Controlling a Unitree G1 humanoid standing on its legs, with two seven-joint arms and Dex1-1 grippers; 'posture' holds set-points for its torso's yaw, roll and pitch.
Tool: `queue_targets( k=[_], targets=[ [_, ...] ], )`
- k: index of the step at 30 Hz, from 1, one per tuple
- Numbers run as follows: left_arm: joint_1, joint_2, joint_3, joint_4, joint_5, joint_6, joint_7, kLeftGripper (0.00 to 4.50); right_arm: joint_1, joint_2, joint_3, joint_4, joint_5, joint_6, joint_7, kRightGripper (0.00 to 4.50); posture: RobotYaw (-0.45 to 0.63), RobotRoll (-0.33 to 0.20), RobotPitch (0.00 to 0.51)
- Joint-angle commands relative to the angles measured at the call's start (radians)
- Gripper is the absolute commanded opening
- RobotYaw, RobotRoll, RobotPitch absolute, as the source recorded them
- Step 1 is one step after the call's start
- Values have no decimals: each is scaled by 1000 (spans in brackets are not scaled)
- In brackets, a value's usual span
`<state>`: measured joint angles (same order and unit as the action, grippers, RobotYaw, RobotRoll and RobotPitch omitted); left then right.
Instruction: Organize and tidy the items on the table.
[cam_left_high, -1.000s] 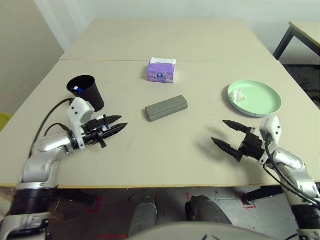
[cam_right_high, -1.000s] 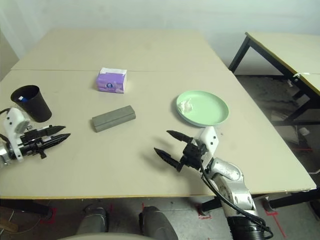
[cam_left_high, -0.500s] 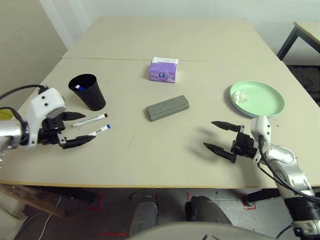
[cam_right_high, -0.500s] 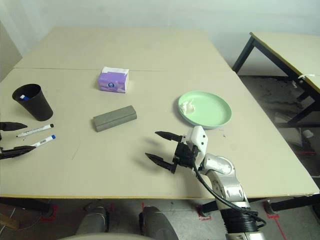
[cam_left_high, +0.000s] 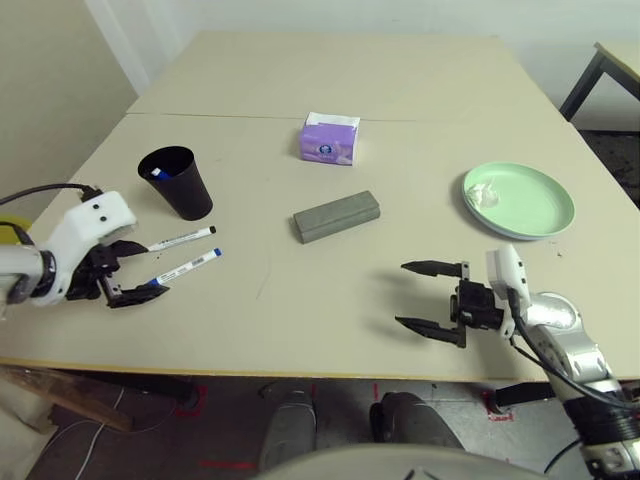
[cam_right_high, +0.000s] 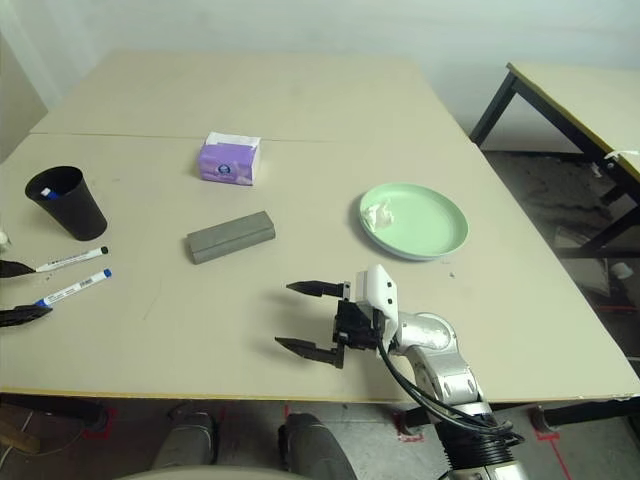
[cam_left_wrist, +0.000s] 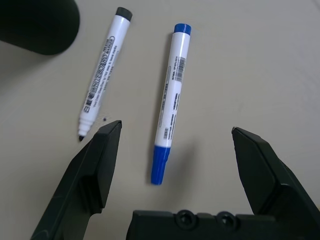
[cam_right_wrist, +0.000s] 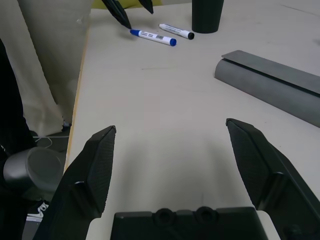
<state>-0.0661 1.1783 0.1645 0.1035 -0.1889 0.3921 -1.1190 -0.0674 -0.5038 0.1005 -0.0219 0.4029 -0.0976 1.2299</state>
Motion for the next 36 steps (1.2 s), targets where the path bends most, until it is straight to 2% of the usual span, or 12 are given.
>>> queue_targets(
  k=[1, 14, 21, 36],
  targets=[
    [-29, -31, -36, 8, 26, 0, 30, 4463, -3, -11, -1, -16, 2, 4, -3, 4500, -21, 0, 97],
    [-85, -95, -127, 3, 76, 56, 68, 4463, 13, -19, -7, -65, 10, 27, -49, 4500, -54, 0, 87],
    [-104, -133, -135, 11, 76, 120, 88, 4463, 22, -22, -8, -94, 14, 47, -71, 4500, -57, 0, 84],
    [-115, -146, -193, 26, 96, 153, 69, 4463, 24, -18, 0, -127, 13, 64, -105, 4500, -73, 0, 83]
  ],
)
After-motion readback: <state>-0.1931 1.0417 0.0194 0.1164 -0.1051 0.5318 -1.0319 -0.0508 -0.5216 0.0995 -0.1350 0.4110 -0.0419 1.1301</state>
